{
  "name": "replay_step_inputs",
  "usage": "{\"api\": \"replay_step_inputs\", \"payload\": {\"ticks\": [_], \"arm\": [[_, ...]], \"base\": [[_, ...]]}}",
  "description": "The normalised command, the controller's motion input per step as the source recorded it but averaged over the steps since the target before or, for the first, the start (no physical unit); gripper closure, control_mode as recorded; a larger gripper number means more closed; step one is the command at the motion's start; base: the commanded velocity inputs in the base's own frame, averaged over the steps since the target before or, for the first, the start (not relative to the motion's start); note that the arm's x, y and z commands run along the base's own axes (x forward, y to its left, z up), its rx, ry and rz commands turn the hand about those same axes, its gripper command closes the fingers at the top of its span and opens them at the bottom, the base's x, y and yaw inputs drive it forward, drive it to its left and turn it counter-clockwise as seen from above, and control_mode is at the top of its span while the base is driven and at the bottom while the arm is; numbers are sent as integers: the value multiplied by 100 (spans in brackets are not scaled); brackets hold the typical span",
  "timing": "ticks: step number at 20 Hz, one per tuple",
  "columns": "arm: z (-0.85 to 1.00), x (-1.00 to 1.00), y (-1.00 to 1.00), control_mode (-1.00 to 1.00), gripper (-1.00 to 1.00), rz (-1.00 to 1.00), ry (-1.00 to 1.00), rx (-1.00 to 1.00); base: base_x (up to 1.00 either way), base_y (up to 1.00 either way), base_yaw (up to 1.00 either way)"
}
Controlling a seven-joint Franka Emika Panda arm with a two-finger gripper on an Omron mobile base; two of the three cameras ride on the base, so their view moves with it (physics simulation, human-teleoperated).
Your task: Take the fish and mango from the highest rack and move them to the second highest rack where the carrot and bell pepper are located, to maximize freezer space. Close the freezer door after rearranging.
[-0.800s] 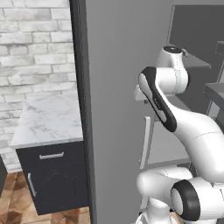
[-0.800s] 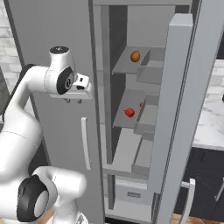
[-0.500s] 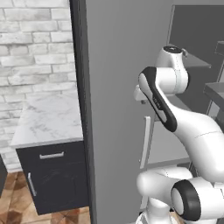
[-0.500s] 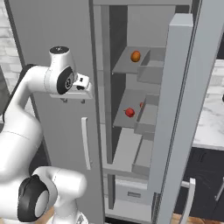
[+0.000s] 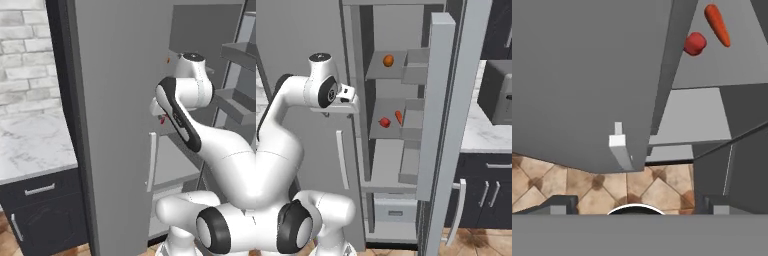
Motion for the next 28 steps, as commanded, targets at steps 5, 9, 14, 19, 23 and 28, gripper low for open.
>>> {"api": "replay_step_inputs", "payload": {"ticks": [5, 9, 14, 19, 23, 28], "arm": [[0, 0, 0, 100, -100, 0, 0, 0], [0, 0, 0, 100, -100, 0, 0, 0], [0, 0, 0, 100, -100, 0, 0, 0], [0, 0, 0, 100, -100, 0, 0, 0], [0, 0, 0, 100, -100, 0, 0, 0], [0, 0, 0, 100, -100, 0, 0, 0]], "base": [[0, 5, -16], [9, -16, -7], [19, -20, -13], [8, -25, -30], [0, -34, -44], [1, -20, -61]]}}
